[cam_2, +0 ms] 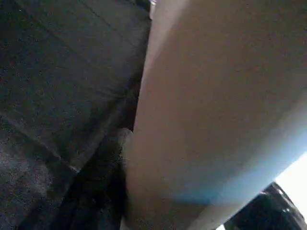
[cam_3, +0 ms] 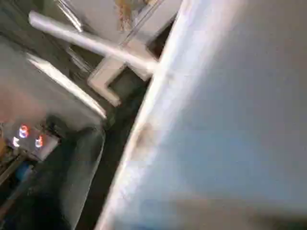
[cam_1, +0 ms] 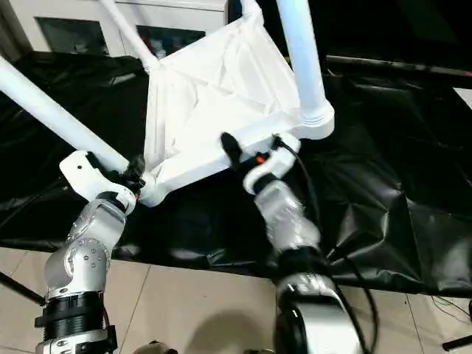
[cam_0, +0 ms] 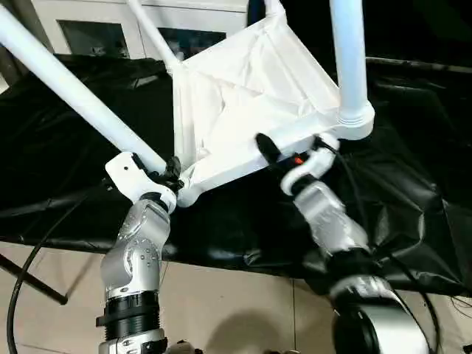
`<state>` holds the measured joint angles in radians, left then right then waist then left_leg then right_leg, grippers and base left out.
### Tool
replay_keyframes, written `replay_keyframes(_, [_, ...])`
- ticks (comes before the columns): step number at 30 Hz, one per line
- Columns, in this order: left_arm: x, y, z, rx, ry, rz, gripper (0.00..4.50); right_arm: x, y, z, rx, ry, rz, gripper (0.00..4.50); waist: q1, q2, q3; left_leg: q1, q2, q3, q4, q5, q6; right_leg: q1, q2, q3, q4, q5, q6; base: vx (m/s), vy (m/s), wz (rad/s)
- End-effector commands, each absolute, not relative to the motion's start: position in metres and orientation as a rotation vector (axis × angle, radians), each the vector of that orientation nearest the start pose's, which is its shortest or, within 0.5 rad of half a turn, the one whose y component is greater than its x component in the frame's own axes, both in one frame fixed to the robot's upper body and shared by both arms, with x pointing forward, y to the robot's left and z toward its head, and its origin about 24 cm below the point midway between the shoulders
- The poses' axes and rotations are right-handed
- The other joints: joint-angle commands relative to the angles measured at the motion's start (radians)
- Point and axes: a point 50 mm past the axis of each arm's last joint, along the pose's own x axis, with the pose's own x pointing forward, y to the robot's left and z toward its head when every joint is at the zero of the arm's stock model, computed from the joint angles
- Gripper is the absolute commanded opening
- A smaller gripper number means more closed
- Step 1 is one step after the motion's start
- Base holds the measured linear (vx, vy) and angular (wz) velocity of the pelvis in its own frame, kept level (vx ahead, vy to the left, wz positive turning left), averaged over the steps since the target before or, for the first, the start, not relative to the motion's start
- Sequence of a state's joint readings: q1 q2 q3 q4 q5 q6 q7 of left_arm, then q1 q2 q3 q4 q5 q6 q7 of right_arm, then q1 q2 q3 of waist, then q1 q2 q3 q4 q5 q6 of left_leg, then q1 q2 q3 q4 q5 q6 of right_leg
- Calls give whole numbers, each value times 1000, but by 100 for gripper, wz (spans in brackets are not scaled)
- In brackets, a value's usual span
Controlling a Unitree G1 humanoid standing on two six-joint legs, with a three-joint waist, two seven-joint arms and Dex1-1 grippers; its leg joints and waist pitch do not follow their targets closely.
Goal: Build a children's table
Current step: Flip table
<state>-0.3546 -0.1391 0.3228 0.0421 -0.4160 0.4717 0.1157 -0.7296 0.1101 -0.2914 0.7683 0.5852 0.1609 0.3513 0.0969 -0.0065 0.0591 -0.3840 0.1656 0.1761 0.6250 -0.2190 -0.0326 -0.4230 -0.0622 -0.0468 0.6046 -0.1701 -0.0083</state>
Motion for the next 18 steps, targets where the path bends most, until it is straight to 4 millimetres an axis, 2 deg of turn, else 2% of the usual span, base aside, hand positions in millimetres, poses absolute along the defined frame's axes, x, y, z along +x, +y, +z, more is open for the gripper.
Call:
replay_keyframes(1, [293, 111, 54, -739, 294, 18, 224, 374, -80, 81, 843, 124, 362, 450, 2, -17, -77, 16, 60, -14, -71, 29, 120, 54, -83, 38, -39, -70, -252, 0, 0, 0])
replay_keyframes(5, [291, 110, 55, -736, 294, 12, 224, 379, -76, 81, 875, 146, 298, 450, -1, -22, -76, 15, 59, -12, -69, 21, 111, 53, -83, 39, -35, -60, -250, 0, 0, 0])
replay_keyframes(6, [292, 110, 56, -736, 291, 13, 224, 381, -75, 81, 901, 151, 282, 422, -2, -27, -76, 14, 58, -11, -69, 17, 111, 54, -83, 40, -35, -53, -250, 0, 0, 0])
replay_keyframes(10, [292, 111, 57, -732, 287, 15, 224, 381, -70, 79, 895, 171, 311, 402, -1, -33, -76, 11, 57, -10, -66, 25, 121, 56, -81, 40, -32, -31, -254, 0, 0, 0])
replay_keyframes(12, [292, 112, 57, -731, 286, 15, 224, 381, -69, 78, 900, 176, 322, 378, -2, -33, -75, 9, 57, -10, -66, 23, 128, 55, -81, 39, -32, -42, -254, 0, 0, 0])
replay_keyframes(16, [292, 113, 57, -729, 286, 18, 224, 382, -72, 78, 901, 171, 317, 358, -2, -33, -75, 12, 58, -9, -65, 19, 128, 53, -80, 39, -32, -53, -254, 0, 0, 0])
replay_keyframes(17, [292, 113, 57, -726, 286, 20, 224, 383, -73, 77, 894, 168, 314, 334, -1, -32, -76, 11, 57, -9, -64, 23, 129, 53, -80, 39, -31, -47, -256, 0, 0, 0])
replay_keyframes(18, [292, 113, 56, -723, 287, 22, 224, 383, -74, 77, 892, 165, 312, 329, -1, -33, -75, 11, 57, -8, -63, 23, 131, 53, -80, 39, -31, -48, -258, 0, 0, 0])
